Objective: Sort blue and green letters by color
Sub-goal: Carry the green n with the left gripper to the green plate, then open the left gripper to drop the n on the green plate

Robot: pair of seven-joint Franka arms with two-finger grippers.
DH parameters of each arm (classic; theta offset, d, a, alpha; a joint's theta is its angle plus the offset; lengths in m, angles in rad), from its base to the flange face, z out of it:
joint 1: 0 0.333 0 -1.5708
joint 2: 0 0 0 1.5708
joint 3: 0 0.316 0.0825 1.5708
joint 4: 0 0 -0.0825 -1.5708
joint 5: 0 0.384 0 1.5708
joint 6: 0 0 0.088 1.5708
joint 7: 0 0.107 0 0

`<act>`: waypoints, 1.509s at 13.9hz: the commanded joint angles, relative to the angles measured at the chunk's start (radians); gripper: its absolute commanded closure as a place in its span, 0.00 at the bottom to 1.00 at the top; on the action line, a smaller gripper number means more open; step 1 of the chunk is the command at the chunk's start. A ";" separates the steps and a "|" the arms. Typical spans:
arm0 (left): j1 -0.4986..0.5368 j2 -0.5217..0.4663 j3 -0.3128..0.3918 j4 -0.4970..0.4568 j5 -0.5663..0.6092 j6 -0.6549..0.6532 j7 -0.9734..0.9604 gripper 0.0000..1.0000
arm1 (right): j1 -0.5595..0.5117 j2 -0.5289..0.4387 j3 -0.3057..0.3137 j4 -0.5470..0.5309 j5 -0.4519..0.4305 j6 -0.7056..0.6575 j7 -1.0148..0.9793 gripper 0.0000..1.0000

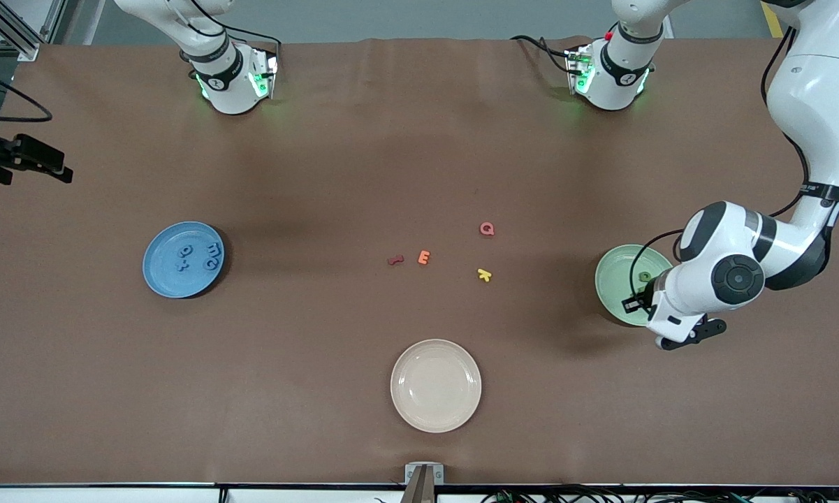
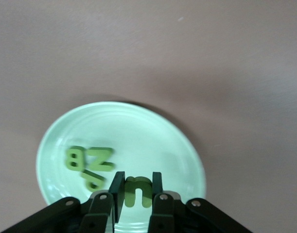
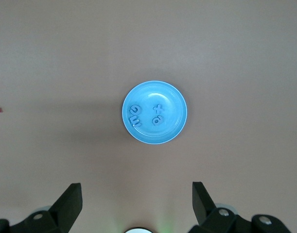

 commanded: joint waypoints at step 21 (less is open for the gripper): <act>0.133 -0.143 -0.179 0.191 0.101 -0.043 0.262 0.00 | -0.022 -0.100 0.015 -0.081 -0.016 0.031 -0.008 0.00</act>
